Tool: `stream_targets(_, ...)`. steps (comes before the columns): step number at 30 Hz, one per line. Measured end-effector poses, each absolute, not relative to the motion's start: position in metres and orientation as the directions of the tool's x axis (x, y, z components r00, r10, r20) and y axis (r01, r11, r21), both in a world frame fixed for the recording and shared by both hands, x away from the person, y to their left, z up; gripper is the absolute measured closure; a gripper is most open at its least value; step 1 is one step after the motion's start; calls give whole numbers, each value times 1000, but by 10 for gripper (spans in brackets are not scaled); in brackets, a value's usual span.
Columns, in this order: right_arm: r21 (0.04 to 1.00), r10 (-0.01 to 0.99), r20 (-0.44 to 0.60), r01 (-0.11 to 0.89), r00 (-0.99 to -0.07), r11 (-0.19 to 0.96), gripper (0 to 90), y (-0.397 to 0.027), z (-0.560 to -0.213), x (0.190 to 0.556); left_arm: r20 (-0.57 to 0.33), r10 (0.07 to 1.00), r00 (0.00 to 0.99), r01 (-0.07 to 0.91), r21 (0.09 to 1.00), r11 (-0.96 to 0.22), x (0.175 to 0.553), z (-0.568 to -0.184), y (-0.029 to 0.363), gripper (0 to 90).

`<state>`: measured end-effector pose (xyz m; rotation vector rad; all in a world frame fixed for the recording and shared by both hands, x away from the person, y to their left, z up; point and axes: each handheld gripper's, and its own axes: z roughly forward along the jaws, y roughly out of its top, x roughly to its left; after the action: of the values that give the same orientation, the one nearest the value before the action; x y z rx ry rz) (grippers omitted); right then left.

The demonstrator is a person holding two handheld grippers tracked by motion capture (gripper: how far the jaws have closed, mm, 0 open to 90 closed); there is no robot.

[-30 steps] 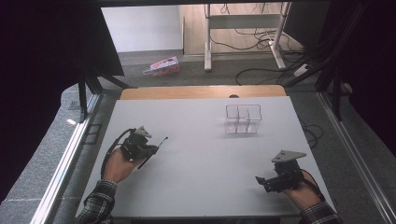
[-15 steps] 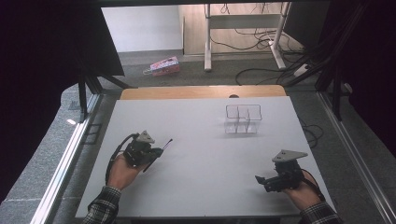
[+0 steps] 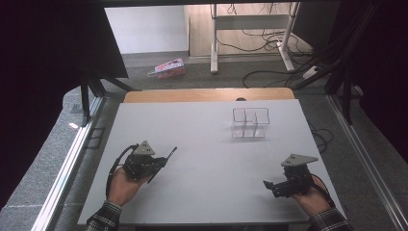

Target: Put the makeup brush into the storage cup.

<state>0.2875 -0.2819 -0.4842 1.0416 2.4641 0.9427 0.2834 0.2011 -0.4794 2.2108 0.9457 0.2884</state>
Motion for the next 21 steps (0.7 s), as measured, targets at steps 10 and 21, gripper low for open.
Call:
stream_targets(10, 682, 722, -24, 517, -692, 518, 0, -281, -483, 287, -92, 699, 709, 533, 719, -447, 270, -475, 202, 840)
stream_targets(21, 700, 719, -29, 499, -695, 510, 0, -280, -483, 286, -142, 685, 715, 535, 742, -405, 258, -475, 197, 840)
